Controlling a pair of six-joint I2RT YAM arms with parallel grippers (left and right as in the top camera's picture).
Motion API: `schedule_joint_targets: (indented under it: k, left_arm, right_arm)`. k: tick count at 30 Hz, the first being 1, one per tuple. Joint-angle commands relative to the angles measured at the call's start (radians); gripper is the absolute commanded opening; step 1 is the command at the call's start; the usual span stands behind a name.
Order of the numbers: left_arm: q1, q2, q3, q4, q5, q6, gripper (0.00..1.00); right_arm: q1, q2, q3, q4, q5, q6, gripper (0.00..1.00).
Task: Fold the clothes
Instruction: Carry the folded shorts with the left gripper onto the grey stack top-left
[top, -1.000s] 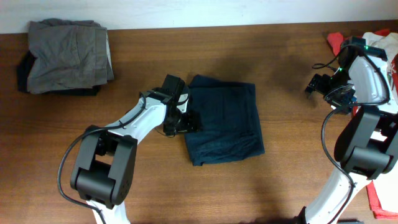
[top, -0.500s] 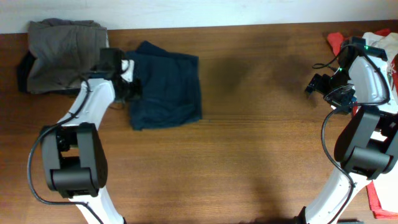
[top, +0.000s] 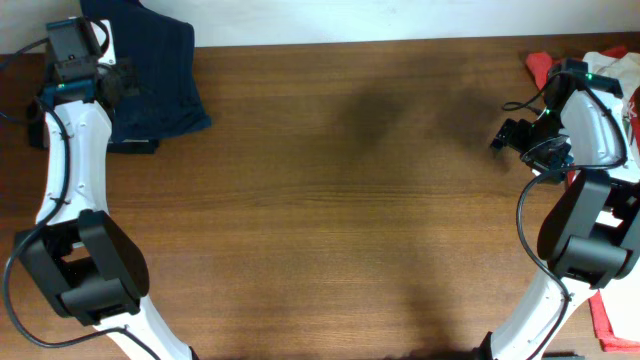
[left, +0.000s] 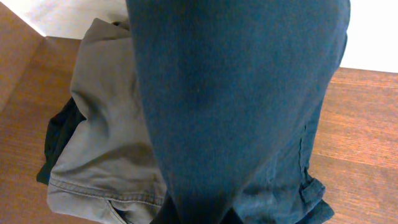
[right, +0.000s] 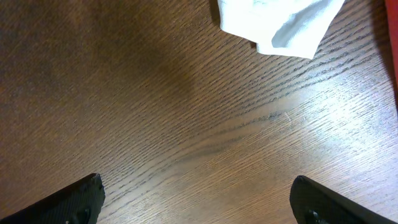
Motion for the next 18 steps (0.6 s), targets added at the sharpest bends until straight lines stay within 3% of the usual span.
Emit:
schedule_joint_targets:
  k: [1,9,15,18]
  left_arm:
    - [-0.016,-0.001,0.081,0.000,-0.016,0.015,0.01]
    - [-0.017,-0.003,0.154,-0.072,0.045,-0.136,0.01]
    - [0.056,0.065,0.154,-0.013,0.011,-0.128,0.01]
    - [0.085,0.125,0.154,0.105,-0.068,-0.097,0.01]
  right_arm:
    - [0.001,0.002,0.017,-0.001,0.002,0.005,0.99]
    - [0.001,0.002,0.017,-0.001,0.002,0.005,0.99]
    - [0.001,0.002,0.017,-0.001,0.002,0.005,0.99]
    - [0.001,0.002,0.017,-0.001,0.002,0.005,0.99]
